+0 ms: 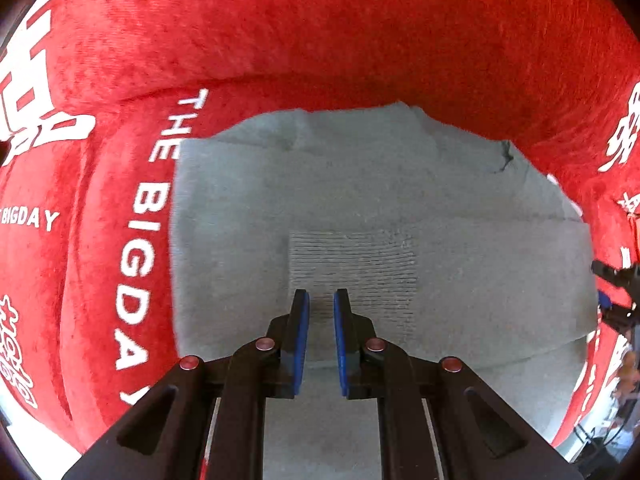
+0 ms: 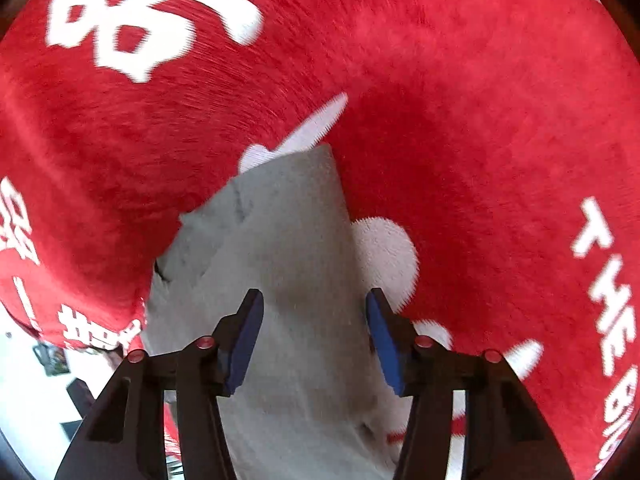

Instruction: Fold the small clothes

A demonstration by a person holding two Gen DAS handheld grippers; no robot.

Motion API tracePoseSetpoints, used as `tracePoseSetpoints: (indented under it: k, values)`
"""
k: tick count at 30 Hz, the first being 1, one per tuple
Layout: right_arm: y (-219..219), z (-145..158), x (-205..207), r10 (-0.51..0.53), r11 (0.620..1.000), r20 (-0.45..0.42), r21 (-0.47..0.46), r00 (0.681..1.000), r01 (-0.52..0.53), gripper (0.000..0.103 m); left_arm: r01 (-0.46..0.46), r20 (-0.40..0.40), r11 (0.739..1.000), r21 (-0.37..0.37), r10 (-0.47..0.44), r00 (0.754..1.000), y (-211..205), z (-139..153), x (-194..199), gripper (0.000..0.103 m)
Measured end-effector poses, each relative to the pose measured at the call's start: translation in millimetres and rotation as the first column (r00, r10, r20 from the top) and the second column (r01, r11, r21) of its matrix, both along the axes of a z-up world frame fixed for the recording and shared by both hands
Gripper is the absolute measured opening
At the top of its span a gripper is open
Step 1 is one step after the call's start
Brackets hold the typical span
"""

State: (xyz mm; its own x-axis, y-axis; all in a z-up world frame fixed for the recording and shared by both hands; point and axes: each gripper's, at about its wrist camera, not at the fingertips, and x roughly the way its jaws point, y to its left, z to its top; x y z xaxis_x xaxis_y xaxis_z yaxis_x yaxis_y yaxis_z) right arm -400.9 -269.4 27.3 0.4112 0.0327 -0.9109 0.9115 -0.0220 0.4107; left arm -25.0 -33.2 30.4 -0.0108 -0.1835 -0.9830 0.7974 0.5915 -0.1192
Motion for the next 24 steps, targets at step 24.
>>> tracePoseSetpoints:
  k: [24]
  values:
    - [31,52,12,0.232,0.957,-0.313,-0.097,0.921,-0.274,0.041,0.058,0.105,0.993,0.106,-0.069,0.992,5,14,-34,0.014]
